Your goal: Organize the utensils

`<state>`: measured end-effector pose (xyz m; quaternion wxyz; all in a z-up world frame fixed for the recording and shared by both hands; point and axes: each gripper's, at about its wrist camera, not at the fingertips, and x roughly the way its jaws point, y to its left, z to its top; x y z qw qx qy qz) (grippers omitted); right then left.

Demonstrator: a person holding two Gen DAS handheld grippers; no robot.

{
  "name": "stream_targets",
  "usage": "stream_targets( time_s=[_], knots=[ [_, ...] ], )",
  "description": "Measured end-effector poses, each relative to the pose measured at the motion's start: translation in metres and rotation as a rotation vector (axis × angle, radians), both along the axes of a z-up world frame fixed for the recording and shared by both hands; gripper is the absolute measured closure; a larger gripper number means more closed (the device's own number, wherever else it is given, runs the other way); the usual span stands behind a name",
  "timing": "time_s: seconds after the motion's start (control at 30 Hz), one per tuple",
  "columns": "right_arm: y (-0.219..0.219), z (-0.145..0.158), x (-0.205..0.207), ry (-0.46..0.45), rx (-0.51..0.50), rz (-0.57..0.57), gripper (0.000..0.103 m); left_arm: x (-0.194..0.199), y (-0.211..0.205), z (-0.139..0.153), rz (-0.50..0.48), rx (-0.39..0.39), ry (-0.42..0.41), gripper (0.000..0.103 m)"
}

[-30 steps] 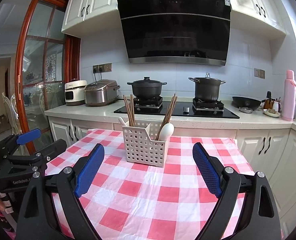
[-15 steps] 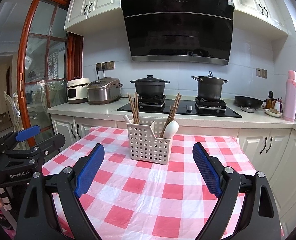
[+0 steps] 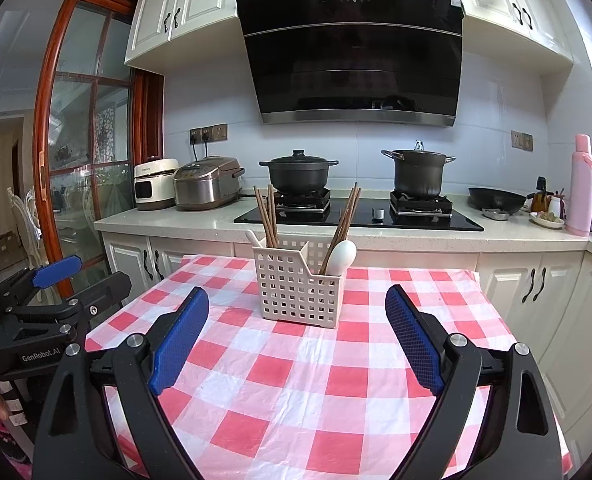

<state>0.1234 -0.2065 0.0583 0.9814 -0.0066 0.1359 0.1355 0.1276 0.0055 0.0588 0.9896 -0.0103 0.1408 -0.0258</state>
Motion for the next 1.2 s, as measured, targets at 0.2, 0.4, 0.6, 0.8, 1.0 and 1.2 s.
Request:
stream_targets(
  time_s=[0.2, 0.4, 0.6, 0.8, 1.0, 1.2],
  knots=[
    [-0.0002, -0.0015, -0.0008, 0.000, -0.001, -0.001, 0.018, 0.0000, -0.0003, -0.0002, -0.002, 0.000, 0.000, 0.005],
    [-0.0002, -0.0020, -0.0014, 0.003, -0.002, -0.005, 0.018, -0.0001, -0.0009, -0.0022, 0.002, 0.006, 0.002, 0.005],
    [-0.0001, -0.0021, -0.0015, 0.002, -0.001, -0.004, 0.018, -0.0003, 0.0005, -0.0023, 0.007, 0.004, 0.001, 0.005],
    [0.0016, -0.0032, -0.0027, 0.003, -0.002, -0.003, 0.018, 0.0000, -0.0003, -0.0021, 0.008, 0.007, 0.001, 0.005],
    [0.0015, -0.0025, -0.0025, 0.003, -0.001, -0.003, 0.018, -0.0004, -0.0003, -0.0023, 0.009, 0.005, 0.004, 0.005],
    [0.0015, -0.0025, -0.0031, 0.002, -0.001, -0.005, 0.018, 0.0010, 0.0003, -0.0039, 0.009, 0.001, 0.013, 0.005]
  ],
)
